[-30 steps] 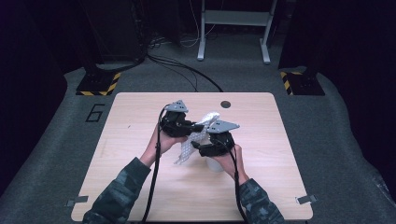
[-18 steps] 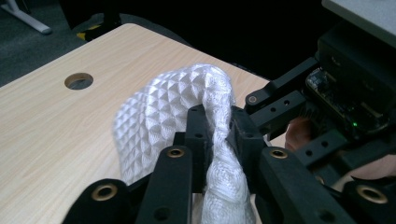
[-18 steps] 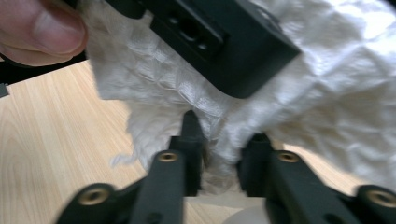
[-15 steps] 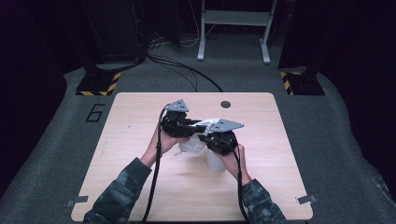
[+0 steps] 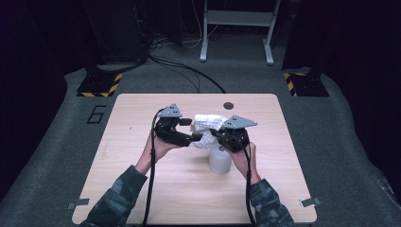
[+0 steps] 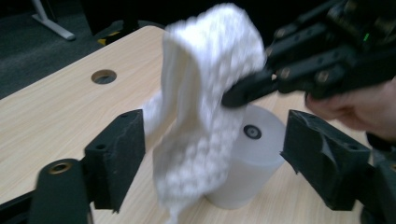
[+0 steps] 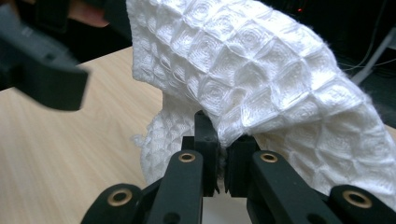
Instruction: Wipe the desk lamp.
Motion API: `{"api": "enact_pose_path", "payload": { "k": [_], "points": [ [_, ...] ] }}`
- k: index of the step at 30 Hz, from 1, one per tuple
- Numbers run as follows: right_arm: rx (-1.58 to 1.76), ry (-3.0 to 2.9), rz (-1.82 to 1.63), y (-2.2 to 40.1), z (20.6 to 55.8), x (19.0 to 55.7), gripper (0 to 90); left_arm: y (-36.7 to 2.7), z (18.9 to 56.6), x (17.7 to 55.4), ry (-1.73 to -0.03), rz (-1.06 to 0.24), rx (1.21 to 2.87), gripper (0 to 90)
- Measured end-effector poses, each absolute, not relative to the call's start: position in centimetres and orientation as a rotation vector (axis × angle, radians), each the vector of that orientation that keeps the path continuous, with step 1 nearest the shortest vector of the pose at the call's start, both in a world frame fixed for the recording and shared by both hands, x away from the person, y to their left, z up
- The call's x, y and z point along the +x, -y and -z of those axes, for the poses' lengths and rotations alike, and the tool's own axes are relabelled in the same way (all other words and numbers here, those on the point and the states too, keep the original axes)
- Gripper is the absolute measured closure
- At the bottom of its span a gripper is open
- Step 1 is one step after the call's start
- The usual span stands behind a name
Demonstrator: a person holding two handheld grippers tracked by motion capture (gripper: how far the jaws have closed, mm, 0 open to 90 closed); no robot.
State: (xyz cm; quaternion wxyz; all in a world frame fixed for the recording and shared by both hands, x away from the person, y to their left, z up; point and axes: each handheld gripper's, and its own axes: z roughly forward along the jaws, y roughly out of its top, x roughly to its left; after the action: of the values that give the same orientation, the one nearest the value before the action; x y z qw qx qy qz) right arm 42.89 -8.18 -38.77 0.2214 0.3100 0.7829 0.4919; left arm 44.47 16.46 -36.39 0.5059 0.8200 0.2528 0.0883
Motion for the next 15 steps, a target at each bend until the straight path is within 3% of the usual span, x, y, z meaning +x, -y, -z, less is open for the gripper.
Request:
{"api": "enact_pose_path", "payload": {
  "k": [15],
  "points": [
    [0.958, -2.052, -1.285, 12.7, 37.7, 42.6, 86.6, -16.0, 40.5, 43.9, -0.609, -0.178, 1.991, 0.4]
  ]
}}
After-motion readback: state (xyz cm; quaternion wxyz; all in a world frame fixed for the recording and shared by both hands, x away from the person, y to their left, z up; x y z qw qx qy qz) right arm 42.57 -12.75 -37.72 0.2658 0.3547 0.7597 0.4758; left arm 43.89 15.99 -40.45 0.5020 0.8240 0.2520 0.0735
